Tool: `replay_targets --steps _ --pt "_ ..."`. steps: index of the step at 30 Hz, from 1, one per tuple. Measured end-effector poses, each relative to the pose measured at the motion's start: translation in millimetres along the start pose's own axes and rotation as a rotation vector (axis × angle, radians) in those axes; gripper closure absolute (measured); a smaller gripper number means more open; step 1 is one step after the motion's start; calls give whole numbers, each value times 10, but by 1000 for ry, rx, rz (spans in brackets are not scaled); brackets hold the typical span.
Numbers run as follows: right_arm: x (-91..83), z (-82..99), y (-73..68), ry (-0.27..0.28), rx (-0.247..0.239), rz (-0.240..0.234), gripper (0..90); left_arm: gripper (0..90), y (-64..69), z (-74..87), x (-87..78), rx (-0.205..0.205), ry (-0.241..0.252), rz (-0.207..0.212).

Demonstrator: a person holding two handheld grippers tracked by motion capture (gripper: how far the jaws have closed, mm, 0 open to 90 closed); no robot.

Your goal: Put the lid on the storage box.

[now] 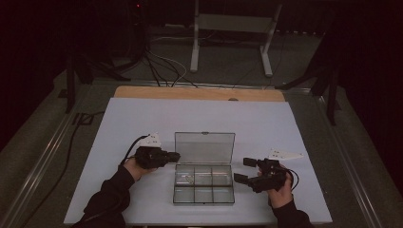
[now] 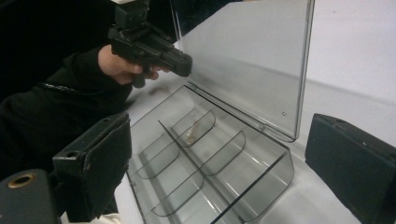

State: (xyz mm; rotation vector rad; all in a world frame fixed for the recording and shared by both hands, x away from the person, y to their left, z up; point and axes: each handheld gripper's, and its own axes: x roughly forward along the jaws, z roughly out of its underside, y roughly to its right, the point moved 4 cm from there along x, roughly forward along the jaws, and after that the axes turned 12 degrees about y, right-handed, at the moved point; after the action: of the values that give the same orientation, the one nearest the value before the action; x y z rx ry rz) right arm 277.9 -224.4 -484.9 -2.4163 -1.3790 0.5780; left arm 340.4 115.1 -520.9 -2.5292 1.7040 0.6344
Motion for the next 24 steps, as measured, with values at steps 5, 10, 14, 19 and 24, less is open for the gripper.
replay_targets --steps 5,10,14,19,24 --pt "7 -3 4 -8 -6 -27 52 851 11 3 -4 31 2 -3" --pt "43 19 -10 -41 0 -29 56 851 20 4 -7 54 3 -2" --pt "70 17 -39 -76 9 -5 91 856 35 5 -18 87 2 2" --pt "110 26 -50 -83 36 -4 157 857 42 7 -21 104 2 1" --pt "131 15 -68 -85 42 14 331 859 52 7 -26 122 1 7"
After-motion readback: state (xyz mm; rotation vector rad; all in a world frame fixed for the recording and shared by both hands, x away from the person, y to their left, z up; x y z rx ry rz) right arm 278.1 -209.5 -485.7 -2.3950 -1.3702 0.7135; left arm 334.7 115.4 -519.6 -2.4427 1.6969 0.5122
